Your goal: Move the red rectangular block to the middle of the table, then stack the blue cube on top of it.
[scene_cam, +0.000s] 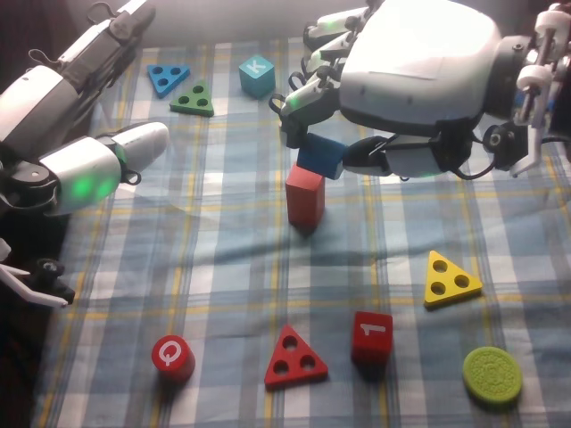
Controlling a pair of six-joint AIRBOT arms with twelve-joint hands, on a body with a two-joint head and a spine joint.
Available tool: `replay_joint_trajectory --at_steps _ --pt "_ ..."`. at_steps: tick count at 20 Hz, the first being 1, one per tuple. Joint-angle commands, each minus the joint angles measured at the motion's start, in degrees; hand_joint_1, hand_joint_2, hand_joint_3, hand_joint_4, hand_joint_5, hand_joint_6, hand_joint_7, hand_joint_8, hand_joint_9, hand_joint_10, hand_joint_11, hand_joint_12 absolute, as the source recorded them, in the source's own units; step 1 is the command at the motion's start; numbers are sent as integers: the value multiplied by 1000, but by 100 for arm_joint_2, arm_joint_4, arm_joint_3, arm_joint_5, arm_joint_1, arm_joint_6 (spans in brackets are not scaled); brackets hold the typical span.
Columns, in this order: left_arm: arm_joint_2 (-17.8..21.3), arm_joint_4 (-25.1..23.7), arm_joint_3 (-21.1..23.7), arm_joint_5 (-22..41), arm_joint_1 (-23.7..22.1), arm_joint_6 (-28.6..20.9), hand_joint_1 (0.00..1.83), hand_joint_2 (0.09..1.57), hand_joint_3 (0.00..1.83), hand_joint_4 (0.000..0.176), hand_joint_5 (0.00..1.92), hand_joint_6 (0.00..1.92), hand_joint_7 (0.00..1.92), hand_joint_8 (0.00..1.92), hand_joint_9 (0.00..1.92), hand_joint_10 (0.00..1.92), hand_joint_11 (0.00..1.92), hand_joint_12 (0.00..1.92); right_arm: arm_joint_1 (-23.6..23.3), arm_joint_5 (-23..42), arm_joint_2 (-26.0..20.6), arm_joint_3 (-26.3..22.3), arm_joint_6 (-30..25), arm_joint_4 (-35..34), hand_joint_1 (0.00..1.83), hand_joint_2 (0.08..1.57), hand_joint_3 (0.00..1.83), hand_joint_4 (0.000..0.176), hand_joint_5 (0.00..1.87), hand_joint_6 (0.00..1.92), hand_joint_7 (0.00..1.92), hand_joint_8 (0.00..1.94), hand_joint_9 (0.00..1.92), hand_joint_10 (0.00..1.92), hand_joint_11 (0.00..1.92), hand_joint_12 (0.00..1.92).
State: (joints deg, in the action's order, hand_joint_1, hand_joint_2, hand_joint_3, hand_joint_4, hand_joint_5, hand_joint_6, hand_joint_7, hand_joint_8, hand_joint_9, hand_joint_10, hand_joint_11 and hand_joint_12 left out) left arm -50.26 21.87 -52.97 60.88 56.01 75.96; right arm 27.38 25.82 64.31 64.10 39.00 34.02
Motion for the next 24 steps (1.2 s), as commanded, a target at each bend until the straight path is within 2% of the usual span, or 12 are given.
replay_joint_trajectory --at_steps 1,3,4,8,12,14,16,17,18,21,23,24 --pt "-14 -81 -27 682 -40 -60 969 1388 1 104 0 0 0 0 0 0 0 0 -89 501 26 23 8 -82 1236 1141 0 0 931 909 950 1288 762 1587 492 1921" --pt "-14 -81 -27 682 -40 -64 967 1377 0 105 0 0 0 0 0 0 0 0 -89 449 54 40 8 -66 1227 1151 3 0 907 952 931 1314 680 1642 428 1921" --pt "-15 -81 -27 682 -40 -65 979 1366 0 106 0 0 0 0 0 0 0 0 -89 414 82 55 8 -45 1210 1156 3 0 876 1040 934 1258 617 1581 322 1921" --pt "-20 -81 -28 680 -40 -67 958 1369 0 109 0 0 0 0 0 0 0 0 -89 379 132 84 8 -32 1206 1161 2 0 853 1083 937 1236 651 1461 306 1880" --pt "-26 -81 -29 677 -40 -69 970 1365 0 114 0 0 0 0 0 0 0 0 -89 364 160 102 8 -32 1218 1157 0 0 882 1009 932 1279 628 1467 277 1852" --pt "-26 -81 -30 677 -40 -70 969 1368 0 111 0 0 0 0 0 0 0 0 -89 344 181 120 8 -32 1204 1163 2 0 862 1069 922 1258 632 1420 262 1807" --pt "-26 -81 -30 677 -40 -71 976 1364 0 122 0 0 0 0 0 0 0 0 -89 302 209 141 8 -31 1217 1154 0 0 895 996 933 1271 647 1468 312 1872" --pt "-29 -81 -30 676 -40 -71 972 1361 0 109 0 0 0 0 0 0 0 0 -89 287 228 153 8 -30 1213 1167 2 0 890 993 887 1351 613 1479 280 1822" --pt "-30 -81 -31 674 -40 -72 971 1367 0 110 0 0 0 0 0 0 0 0 -89 282 241 161 8 -30 1232 1157 0 0 914 932 907 1351 654 1516 374 1871" --pt "-33 -81 -36 666 -40 -72 955 1361 0 108 0 0 0 0 0 0 0 0 -89 249 284 191 8 -11 1186 1190 3 0 823 1148 861 1331 571 1411 260 1779" --pt "-36 -81 -37 665 -40 -72 954 1364 0 104 0 0 0 0 0 0 0 0 -89 237 291 197 8 -10 1181 1190 0 0 823 1171 861 1304 573 1365 234 1745" --pt "-38 -81 -38 664 -40 -72 955 1368 0 111 0 0 0 0 0 0 0 0 -89 234 295 201 9 -8 1183 1191 0 0 824 1155 857 1327 577 1378 242 1739"
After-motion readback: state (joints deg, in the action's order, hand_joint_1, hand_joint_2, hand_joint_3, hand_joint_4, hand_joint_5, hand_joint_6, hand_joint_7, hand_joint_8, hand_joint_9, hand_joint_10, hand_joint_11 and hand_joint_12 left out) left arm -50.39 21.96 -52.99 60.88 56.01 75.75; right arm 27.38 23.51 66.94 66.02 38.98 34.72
